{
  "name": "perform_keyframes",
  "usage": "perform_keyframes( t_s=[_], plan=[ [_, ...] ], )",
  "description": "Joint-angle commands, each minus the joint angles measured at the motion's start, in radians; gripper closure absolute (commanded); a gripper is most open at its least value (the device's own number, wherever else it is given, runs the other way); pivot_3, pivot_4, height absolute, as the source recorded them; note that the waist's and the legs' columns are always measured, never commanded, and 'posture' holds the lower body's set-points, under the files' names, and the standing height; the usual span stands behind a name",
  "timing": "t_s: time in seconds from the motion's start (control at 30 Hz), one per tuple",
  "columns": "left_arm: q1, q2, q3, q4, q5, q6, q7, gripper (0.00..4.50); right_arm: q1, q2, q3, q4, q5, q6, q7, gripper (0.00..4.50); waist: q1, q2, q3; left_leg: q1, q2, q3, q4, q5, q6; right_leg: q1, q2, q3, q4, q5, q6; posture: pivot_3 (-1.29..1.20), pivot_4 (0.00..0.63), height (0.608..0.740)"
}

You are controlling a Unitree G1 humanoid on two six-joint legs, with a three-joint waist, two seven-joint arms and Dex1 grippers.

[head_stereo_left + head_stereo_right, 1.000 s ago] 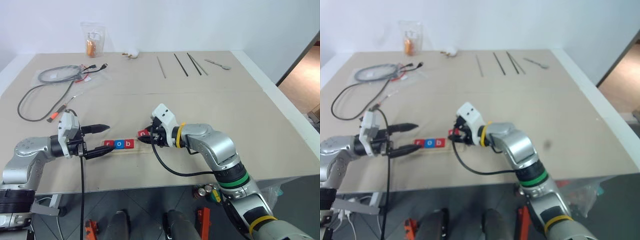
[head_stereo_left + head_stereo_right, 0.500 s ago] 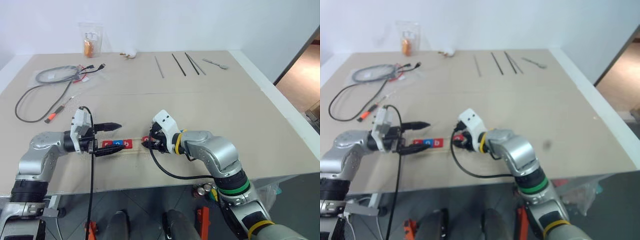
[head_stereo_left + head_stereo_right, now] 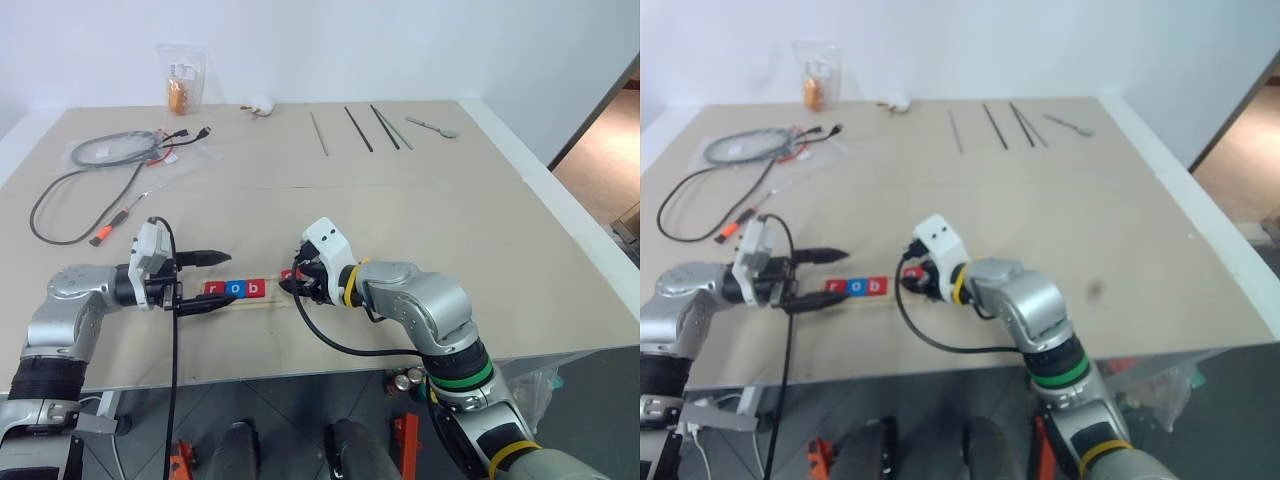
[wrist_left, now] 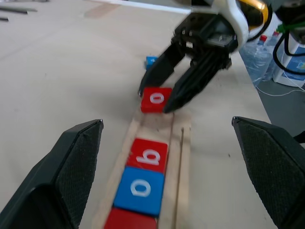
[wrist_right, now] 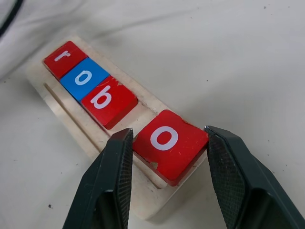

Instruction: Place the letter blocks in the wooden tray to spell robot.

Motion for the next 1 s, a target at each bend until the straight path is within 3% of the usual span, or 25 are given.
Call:
perform_keyframes(
  t_s=[0.03,1.0],
  plan=[
    [0.011,0.002,0.015,-0.043,0.001,-0.024,0.003,0.0,-0.038,0.003,0.019,-0.013,0.027,-0.005,0.028,2.78,0.0,0.0,0.0,0.0,0.0,0.0,0.0,0.0,0.0,0.0,0.0,0.0,0.0,0.0,0.0,0.0,0.15,0.74],
    [0.015,-0.003,0.015,-0.046,0.003,-0.009,0.016,0.0,-0.074,0.044,0.062,0.1,0.013,-0.08,0.039,2.78,0.0,0.0,0.0,-0.001,0.0,0.0,0.0,0.0,0.0,-0.001,0.0,-0.001,0.0,0.0,0.0,0.0,0.15,0.74]
  ],
)
